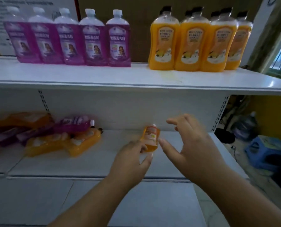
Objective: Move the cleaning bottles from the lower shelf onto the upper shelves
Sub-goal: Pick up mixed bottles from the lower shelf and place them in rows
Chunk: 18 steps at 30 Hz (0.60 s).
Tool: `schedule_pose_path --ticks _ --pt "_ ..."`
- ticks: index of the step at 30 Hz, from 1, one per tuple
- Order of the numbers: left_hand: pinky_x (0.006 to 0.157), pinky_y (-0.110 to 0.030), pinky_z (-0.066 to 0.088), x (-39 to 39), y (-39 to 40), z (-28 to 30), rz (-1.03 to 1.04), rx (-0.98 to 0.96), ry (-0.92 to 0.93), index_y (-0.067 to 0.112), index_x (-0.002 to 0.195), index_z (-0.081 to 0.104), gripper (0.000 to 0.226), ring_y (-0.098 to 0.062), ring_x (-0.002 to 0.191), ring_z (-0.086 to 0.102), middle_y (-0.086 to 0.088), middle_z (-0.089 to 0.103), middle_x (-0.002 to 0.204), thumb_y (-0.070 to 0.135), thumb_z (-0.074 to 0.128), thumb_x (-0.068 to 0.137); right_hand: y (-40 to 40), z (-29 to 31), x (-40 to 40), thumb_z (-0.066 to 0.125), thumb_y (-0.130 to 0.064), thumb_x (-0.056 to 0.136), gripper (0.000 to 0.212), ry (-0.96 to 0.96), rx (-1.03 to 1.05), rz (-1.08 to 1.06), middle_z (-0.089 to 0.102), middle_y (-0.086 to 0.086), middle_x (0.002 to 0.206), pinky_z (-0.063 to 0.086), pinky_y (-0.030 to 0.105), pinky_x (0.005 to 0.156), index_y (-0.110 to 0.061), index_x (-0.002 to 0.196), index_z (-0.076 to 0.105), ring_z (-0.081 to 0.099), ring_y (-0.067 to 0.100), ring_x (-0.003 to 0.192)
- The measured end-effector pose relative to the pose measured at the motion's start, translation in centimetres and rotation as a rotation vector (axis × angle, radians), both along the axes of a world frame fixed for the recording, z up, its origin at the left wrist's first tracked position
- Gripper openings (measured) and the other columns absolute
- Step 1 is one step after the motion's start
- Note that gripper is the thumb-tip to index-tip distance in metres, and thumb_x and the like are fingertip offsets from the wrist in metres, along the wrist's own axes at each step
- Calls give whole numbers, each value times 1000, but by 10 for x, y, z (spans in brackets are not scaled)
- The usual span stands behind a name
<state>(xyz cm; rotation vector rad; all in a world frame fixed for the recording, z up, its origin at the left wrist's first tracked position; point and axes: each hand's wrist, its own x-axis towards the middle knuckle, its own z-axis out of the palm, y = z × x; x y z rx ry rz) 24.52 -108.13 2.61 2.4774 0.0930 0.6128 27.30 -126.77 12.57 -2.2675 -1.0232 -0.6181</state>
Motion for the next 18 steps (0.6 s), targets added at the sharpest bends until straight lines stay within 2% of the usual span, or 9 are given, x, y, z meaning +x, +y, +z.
schedule_pose_path --ticks 4,7,10,14,16,18 --pt "73 -31 46 45 -1 -20 170 -14 194 26 110 53 32 -16 90 55 2 58 106 52 52 93 -2 -13 25 69 -37 86 42 19 -26 -36 54 -2 113 45 25 80 -18 122 58 54 12 98" --pt "81 -39 50 86 -7 -25 349 -74 253 17 119 53 46 -26 98 58 -7 59 113 55 53 92 -4 -18 50 64 -43 86 43 49 -45 -45 54 0 115 44 26 81 -19 122 58 53 14 99" --pt "88 -42 50 130 -10 -32 488 -96 353 10 124 50 59 -33 107 59 -14 60 120 58 55 89 -6 -24 76 64 -45 85 45 75 -70 -43 53 -2 117 39 23 80 -22 123 57 54 14 99" --pt "91 -41 45 172 -11 -44 530 -27 581 10 134 39 71 -35 115 54 -16 56 128 58 57 85 -9 -35 105 65 -47 85 44 98 -116 -14 49 -7 118 39 22 77 -27 123 53 56 12 100" --pt "90 -40 49 181 -9 -46 553 -138 630 12 133 41 77 -34 112 56 -14 58 125 58 65 76 -10 -41 119 63 -49 85 44 113 -125 6 47 -10 119 36 17 75 -30 123 50 55 10 102" --pt "79 -35 52 174 -3 -44 575 -430 638 12 131 48 82 -30 100 59 -10 60 119 55 74 66 -8 -46 131 63 -49 85 43 130 -95 50 46 -13 118 32 9 75 -30 122 51 55 7 102"
